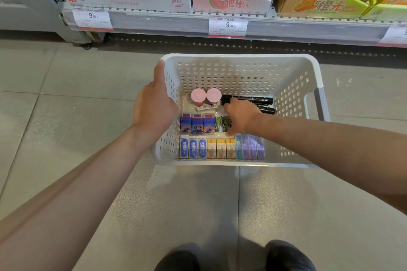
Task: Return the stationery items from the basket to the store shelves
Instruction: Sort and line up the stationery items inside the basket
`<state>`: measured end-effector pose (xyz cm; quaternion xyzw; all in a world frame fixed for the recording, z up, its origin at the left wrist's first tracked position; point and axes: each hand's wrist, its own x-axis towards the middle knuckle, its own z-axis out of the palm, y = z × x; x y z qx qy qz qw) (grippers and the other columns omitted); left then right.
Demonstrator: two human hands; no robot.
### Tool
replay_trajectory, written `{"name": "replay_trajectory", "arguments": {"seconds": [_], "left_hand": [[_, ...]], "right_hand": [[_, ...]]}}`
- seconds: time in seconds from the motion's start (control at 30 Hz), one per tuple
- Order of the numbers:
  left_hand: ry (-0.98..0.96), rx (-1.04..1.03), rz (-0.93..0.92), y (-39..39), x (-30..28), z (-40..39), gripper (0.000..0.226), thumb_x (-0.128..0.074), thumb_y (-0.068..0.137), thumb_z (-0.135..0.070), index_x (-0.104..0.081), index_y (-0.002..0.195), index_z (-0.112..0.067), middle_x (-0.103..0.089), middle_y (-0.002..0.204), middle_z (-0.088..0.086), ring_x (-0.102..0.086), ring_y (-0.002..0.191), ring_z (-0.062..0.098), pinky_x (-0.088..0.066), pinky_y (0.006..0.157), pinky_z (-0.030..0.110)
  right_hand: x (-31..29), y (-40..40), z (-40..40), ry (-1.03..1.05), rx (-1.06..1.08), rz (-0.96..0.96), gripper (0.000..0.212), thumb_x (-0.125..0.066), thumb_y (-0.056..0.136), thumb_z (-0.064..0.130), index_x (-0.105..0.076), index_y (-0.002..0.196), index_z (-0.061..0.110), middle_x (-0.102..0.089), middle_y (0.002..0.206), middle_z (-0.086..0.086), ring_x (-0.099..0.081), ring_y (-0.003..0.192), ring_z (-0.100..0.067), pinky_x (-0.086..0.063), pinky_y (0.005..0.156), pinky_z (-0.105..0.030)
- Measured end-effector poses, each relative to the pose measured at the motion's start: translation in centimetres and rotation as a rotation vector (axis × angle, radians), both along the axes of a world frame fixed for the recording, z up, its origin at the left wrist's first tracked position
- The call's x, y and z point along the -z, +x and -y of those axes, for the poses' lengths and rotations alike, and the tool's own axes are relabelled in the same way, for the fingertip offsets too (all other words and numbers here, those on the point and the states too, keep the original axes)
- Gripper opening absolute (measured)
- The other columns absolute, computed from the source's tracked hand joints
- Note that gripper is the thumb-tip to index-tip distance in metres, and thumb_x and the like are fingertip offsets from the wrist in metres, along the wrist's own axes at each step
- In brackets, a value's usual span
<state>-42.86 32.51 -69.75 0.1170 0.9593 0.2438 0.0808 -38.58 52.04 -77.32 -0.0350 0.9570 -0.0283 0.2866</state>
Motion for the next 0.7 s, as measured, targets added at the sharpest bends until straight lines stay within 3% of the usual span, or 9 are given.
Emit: {"name": "replay_trajectory", "arguments": {"seconds": [0.23,0.37,0.47,0.53,0.6,0.67,0.7], "left_hand": [[-0.01,-0.007,-0.005,0.2,-0.2,-0.2,0.071,-0.05,0.088,-0.001,-0.013,0.147,-0.018,-0.06,0.107,0.016,-0.057,0.073,0.022,-0.046,0.052,0.029],[-0.006,-0.003,0.0,0.2,-0.4,-0.2,0.072,-0.051,0.088,-0.001,-0.013,0.147,-0.018,-0.059,0.109,0.016,-0.056,0.075,0.021,-0.044,0.052,0.027],[-0.012,-0.005,-0.002,0.2,-0.4,-0.2,0.071,-0.051,0.089,-0.002,-0.013,0.147,-0.018,-0.06,0.107,0.016,-0.054,0.072,0.019,-0.038,0.048,0.022],[-0.011,-0.006,0.001,0.3,-0.5,-0.2,0.071,-0.05,0.089,-0.002,-0.012,0.147,-0.017,-0.059,0.103,0.014,-0.053,0.071,0.019,-0.035,0.046,0.021],[0.001,-0.007,0.015,0.3,-0.5,-0.2,0.072,-0.048,0.088,0.0,-0.012,0.147,-0.017,-0.054,0.095,0.01,-0.052,0.072,0.02,-0.034,0.046,0.021],[0.009,-0.012,0.023,0.3,-0.5,-0.1,0.072,-0.048,0.088,0.001,-0.013,0.148,-0.017,-0.052,0.093,0.009,-0.053,0.073,0.021,-0.036,0.048,0.023],[0.01,-0.013,0.02,0.3,-0.6,-0.1,0.072,-0.048,0.088,0.001,-0.013,0.148,-0.017,-0.053,0.094,0.009,-0.054,0.073,0.022,-0.037,0.049,0.025]], "right_hand": [[-0.4,-0.1,0.0,-0.038,0.006,0.017,0.062,-0.075,0.075,0.039,-0.049,0.123,0.009,-0.051,0.116,-0.012,-0.057,0.101,-0.028,-0.047,0.075,-0.032],[-1.2,-0.1,0.0,0.074,-0.105,-0.08,0.057,-0.059,0.082,0.054,-0.05,0.119,0.012,-0.056,0.108,-0.008,-0.059,0.093,-0.025,-0.042,0.061,-0.03],[-1.5,-0.1,0.3,0.075,-0.243,-0.233,0.036,-0.042,0.094,0.036,-0.054,0.116,0.01,-0.059,0.089,-0.005,-0.057,0.074,-0.025,-0.036,0.053,-0.027],[-1.3,-0.3,0.7,0.082,-0.33,-0.234,0.03,-0.038,0.096,0.017,-0.051,0.122,0.009,-0.051,0.071,-0.003,-0.047,0.063,-0.024,-0.027,0.044,-0.025],[-1.0,-0.5,1.3,0.095,-0.38,-0.225,0.035,-0.039,0.094,0.007,-0.048,0.128,0.011,-0.058,0.079,-0.006,-0.043,0.062,-0.024,-0.021,0.041,-0.025],[-0.7,-0.9,1.8,0.12,-0.388,-0.224,0.034,-0.04,0.094,0.004,-0.05,0.126,0.012,-0.064,0.09,-0.007,-0.045,0.064,-0.024,-0.022,0.041,-0.025],[-0.7,-1.0,2.1,0.133,-0.388,-0.218,0.035,-0.041,0.094,0.003,-0.049,0.126,0.011,-0.062,0.086,-0.006,-0.048,0.064,-0.025,-0.025,0.042,-0.026]]}}
